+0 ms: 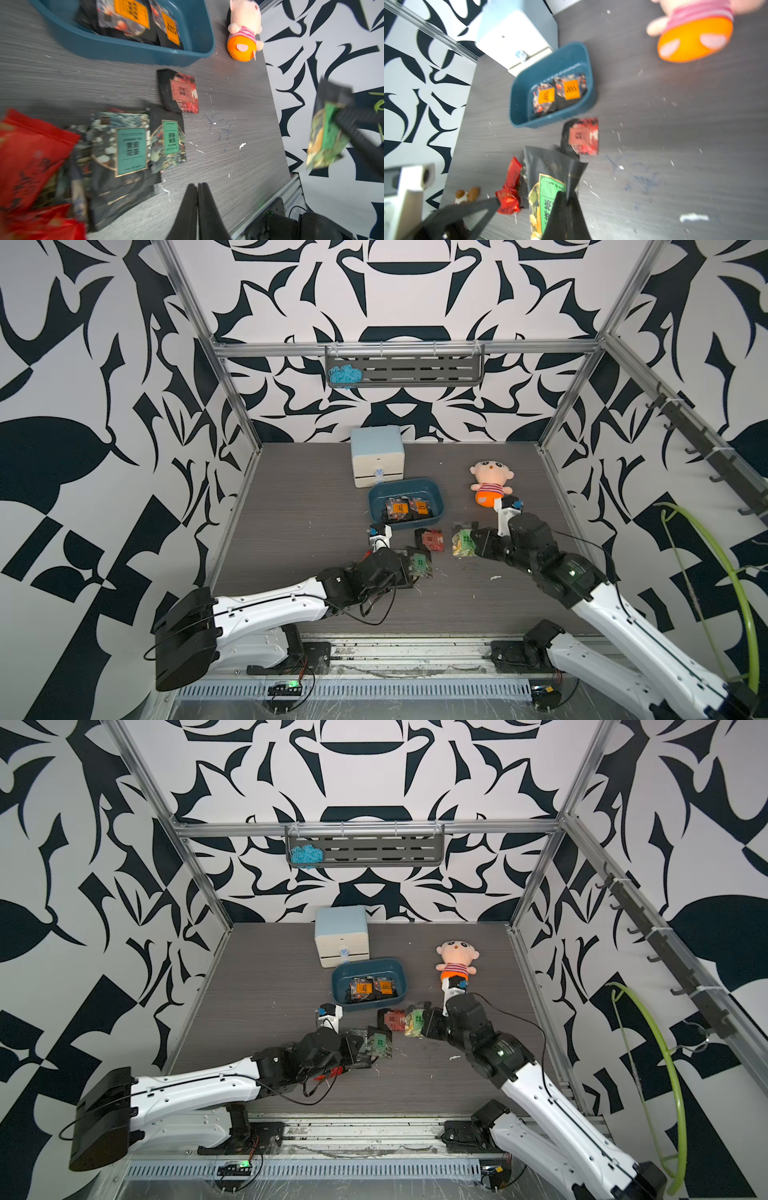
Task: Put the tea bags into the storage box
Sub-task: Place the tea bag in the storage box.
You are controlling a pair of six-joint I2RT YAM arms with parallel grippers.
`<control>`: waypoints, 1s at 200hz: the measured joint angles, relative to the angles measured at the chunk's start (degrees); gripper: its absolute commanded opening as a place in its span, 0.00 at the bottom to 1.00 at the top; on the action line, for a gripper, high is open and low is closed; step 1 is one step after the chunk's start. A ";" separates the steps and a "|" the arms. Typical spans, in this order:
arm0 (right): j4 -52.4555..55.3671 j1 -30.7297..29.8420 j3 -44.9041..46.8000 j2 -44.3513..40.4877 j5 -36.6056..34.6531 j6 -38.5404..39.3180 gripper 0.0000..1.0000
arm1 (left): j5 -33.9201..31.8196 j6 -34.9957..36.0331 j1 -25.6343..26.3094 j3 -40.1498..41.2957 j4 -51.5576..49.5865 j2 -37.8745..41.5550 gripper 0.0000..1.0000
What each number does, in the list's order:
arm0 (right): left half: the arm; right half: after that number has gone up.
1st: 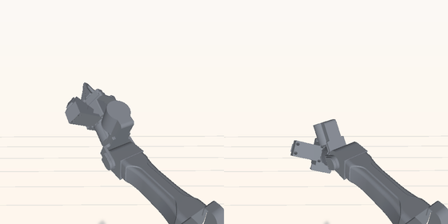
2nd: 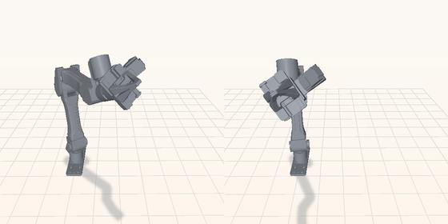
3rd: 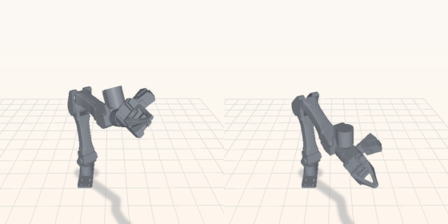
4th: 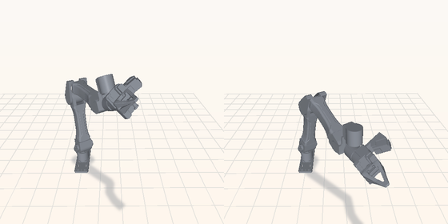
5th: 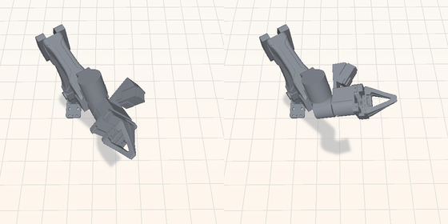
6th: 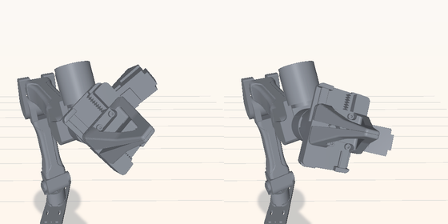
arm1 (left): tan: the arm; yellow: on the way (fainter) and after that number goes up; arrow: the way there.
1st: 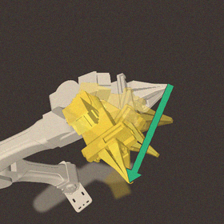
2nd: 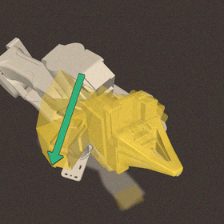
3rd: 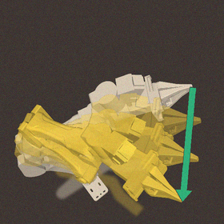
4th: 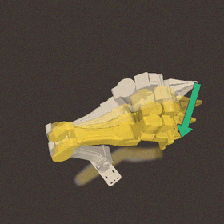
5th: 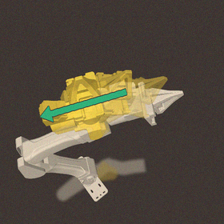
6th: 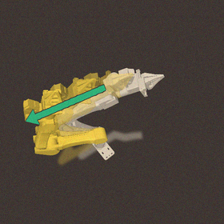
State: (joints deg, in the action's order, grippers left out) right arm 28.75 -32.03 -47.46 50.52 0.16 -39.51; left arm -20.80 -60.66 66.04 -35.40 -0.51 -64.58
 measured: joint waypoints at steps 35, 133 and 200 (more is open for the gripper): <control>-3.41 0.00 -9.49 16.96 0.52 3.19 0.00 | -3.76 0.48 0.09 6.19 -0.85 8.24 0.13; -3.80 0.07 -38.53 58.66 1.55 9.75 0.00 | -10.95 -0.24 0.09 11.67 -7.93 19.39 1.00; -0.90 0.46 -48.28 69.44 1.07 11.04 0.17 | -14.12 -1.46 0.09 13.57 -11.76 22.67 0.70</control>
State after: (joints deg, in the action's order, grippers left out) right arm 27.86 -31.57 -95.74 119.96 1.23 -28.47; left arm -34.92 -62.13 66.13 -21.82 -12.27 -41.91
